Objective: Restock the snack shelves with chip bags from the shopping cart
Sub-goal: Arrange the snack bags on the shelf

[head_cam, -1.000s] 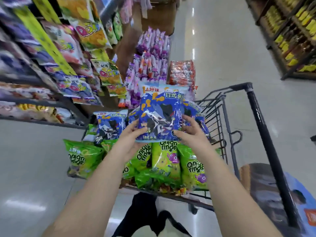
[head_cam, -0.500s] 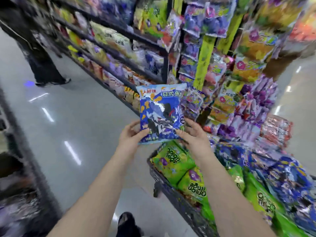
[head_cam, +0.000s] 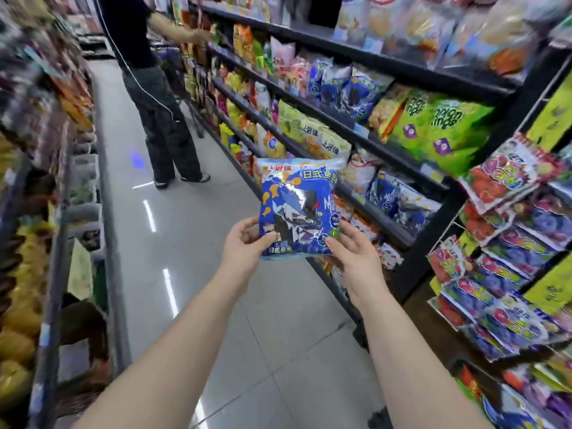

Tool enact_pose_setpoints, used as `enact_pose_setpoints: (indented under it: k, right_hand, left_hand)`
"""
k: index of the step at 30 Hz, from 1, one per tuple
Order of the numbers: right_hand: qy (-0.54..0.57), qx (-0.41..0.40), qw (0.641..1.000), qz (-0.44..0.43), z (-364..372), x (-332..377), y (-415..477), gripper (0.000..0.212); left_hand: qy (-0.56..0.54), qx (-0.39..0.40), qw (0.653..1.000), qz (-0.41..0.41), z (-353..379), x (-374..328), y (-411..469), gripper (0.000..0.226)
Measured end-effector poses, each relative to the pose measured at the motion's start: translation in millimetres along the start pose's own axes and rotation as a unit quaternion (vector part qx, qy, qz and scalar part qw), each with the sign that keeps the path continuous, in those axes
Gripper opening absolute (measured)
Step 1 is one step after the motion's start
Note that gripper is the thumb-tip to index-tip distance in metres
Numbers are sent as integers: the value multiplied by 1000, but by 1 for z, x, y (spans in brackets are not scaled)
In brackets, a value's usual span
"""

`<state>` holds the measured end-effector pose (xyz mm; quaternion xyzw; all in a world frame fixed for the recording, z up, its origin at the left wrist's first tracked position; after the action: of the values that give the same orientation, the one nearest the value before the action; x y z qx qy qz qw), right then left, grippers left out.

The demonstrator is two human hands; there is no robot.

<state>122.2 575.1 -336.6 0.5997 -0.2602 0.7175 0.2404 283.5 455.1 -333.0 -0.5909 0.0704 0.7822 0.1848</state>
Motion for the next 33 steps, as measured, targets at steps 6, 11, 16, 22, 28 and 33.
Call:
enact_pose_setpoints:
  k: [6, 11, 16, 22, 28, 33]
  right_hand:
    - [-18, -5, 998, -59, 55, 58, 133, 40]
    - [-43, 22, 991, -126, 90, 128, 253, 34]
    - [-102, 12, 978, -184, 119, 196, 362, 42]
    - [-158, -36, 945, -283, 149, 276, 466, 39]
    - [-164, -108, 912, -359, 165, 347, 550, 42]
    - [-214, -214, 871, -388, 157, 401, 600, 41]
  left_hand:
    - [47, 18, 996, 70, 20, -67, 144, 40]
    - [83, 36, 987, 133, 58, -141, 263, 35]
    - [81, 46, 979, 181, 94, -205, 370, 39]
    - [68, 82, 967, 230, 141, -278, 483, 41]
    - [50, 156, 944, 287, 208, -343, 591, 40]
    - [47, 244, 919, 307, 277, -385, 670, 38]
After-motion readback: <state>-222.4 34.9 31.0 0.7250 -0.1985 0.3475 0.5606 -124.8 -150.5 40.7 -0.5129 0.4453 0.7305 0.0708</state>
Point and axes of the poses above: each hand's wrist, its own y-axis towards the middle knuckle, its own z-axis out of the palm, x = y × z, the point moved 3 cm from there along y, towards the middle knuckle, and after that the axes turned 8 degrees about -y, right-handed, at the moved point
